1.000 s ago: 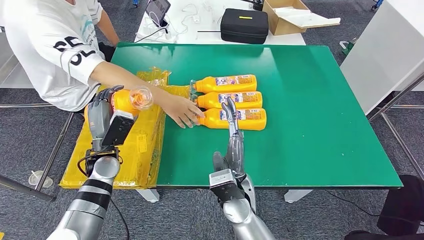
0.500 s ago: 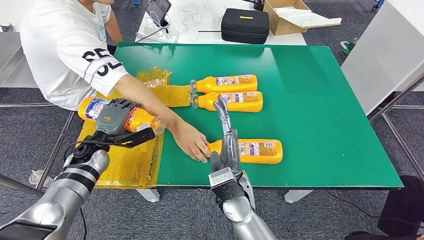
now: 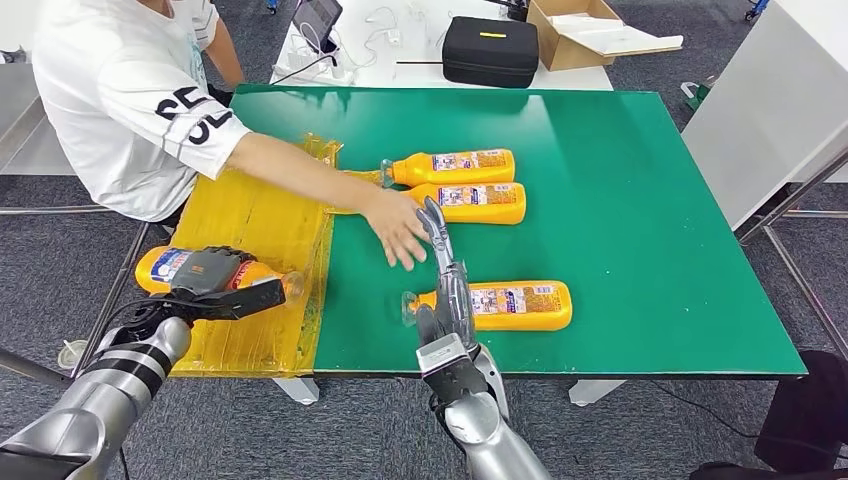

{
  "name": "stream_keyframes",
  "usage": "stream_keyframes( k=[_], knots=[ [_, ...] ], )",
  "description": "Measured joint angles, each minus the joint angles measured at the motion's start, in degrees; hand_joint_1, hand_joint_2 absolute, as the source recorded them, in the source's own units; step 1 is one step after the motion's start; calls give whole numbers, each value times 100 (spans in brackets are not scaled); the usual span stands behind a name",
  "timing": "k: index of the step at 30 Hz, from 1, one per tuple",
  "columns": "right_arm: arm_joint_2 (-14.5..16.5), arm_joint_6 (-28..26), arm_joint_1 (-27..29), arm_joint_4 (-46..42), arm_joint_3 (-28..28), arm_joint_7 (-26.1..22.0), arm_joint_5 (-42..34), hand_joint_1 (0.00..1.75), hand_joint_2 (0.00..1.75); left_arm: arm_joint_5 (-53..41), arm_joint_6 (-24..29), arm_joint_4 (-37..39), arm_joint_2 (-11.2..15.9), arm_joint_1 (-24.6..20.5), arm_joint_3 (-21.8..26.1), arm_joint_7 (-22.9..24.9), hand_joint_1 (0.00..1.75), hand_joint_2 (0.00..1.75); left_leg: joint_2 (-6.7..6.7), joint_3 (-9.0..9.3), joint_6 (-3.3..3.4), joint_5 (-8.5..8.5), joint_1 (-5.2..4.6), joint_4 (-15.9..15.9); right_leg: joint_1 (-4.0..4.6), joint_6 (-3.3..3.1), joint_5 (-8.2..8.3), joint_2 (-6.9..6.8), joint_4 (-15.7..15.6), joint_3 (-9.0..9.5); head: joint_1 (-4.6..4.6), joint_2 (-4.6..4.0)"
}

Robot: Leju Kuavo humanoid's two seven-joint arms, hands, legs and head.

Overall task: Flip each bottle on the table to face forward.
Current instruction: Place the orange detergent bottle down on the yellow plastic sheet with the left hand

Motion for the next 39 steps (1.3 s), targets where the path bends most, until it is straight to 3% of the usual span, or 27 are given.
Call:
stream_keyframes(
  k=[9,10,13,14,17,22,26,34,39],
  knots=[
    [5,90,-71,121,11,0,-16,0,0,267,-92,22,2,130,74,-352,175,175,-2,10,0,-1,-1,-1,-1,0,0,-1,0,10,-1,1],
    [5,92,-74,129,13,0,-16,0,0,269,-92,22,-1,133,75,-362,168,175,-3,11,0,-1,-1,-1,-1,0,0,-1,0,12,-1,1],
    [7,95,-83,151,15,0,-17,0,0,278,-95,22,-6,141,75,-379,38,175,-3,15,0,0,-1,-1,0,0,0,-1,0,15,-1,0],
    [7,100,-86,158,16,0,-19,0,0,297,-102,22,-9,149,77,-398,0,131,-3,15,0,0,-1,-1,-1,0,0,-1,0,16,-1,0],
    [9,154,-98,185,17,1,-33,0,0,409,-155,18,-27,187,82,-533,0,0,-4,18,0,0,-1,-1,-1,0,0,-2,0,19,-2,0],
    [11,252,-146,262,16,71,-66,0,0,728,-482,-6,-52,246,115,-843,0,0,-12,24,0,0,-1,-2,-2,-1,-2,-8,-1,29,-1,1],
    [-25,266,-342,481,-34,451,48,0,0,1016,-794,-75,-48,291,202,-1006,0,0,-23,29,-1,5,-2,-2,-2,-1,-3,-14,-1,37,-2,1],
    [-89,273,-531,769,-125,604,123,0,0,1093,-856,-154,-41,357,252,-1042,0,0,-33,30,-6,14,-1,-3,-2,0,0,-16,-1,42,-1,0],
    [-179,242,-742,1028,-193,1102,505,0,0,1354,-1057,-216,-22,410,307,-1167,0,0,-34,31,-6,14,-1,-3,-2,0,-1,-17,-1,43,-2,0]
  ],
)
